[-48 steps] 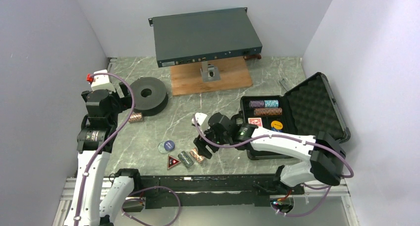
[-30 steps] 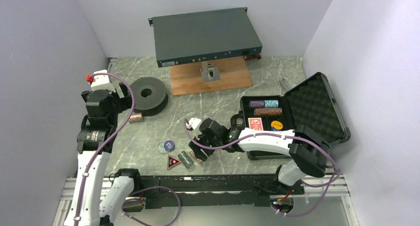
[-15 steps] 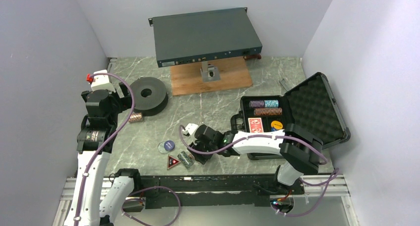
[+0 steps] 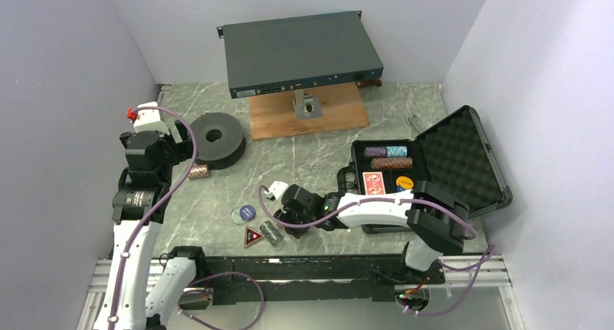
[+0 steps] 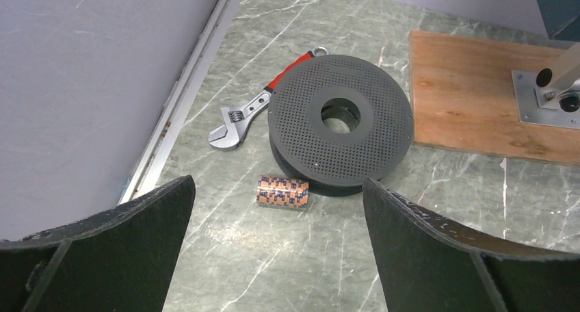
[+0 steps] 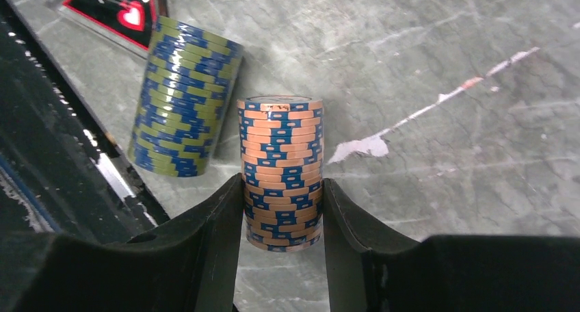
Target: Pack up texas hold em set
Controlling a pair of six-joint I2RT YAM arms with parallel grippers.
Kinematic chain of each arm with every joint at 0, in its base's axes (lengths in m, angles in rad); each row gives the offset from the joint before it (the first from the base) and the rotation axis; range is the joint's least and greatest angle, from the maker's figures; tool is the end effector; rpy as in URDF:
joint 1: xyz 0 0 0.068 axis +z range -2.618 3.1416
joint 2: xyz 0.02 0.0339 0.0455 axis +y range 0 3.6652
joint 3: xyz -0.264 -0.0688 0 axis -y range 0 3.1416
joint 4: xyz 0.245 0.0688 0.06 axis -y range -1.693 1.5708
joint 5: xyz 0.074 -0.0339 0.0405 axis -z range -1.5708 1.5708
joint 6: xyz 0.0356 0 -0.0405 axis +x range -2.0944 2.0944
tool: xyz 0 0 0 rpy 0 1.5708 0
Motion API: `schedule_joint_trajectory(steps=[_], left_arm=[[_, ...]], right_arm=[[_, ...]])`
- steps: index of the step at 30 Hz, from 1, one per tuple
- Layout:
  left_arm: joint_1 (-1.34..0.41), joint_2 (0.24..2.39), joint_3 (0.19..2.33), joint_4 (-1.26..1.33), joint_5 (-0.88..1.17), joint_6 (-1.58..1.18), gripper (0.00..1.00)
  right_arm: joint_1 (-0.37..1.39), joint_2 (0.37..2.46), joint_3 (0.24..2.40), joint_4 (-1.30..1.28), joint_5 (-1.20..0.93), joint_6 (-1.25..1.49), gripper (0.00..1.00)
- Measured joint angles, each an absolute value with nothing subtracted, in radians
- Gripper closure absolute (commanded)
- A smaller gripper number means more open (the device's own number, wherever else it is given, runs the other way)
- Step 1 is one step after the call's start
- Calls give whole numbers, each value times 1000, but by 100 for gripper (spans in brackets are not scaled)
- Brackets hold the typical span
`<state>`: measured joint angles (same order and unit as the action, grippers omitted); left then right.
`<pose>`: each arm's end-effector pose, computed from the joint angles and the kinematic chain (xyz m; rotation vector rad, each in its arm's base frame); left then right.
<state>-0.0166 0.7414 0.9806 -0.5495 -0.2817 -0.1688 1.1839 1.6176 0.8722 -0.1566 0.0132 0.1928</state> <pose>0.1523 0.0074 0.3751 -0.3334 1.8408 0.1371 0.1216 0.2971 0.1691 -1.2131 2.2566 0.5524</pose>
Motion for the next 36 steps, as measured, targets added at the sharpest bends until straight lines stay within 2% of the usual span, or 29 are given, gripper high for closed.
schedule_joint_trajectory(steps=[3, 8, 19, 26, 36], left_arm=[[-16, 741, 980, -545, -256, -167, 0], [-16, 741, 979, -528, -118, -149, 0], [-33, 707, 918, -436, 393, -89, 0], [-117, 749, 912, -391, 744, -60, 2], [-200, 836, 912, -381, 904, -61, 4]], right_arm=[[1184, 1607, 875, -182, 49, 188, 94], [1182, 1540, 875, -215, 122, 180, 96], [1180, 1366, 878, -140, 261, 156, 100], [1180, 1274, 874, -13, 282, 108, 100], [1179, 1222, 856, 150, 247, 52, 100]])
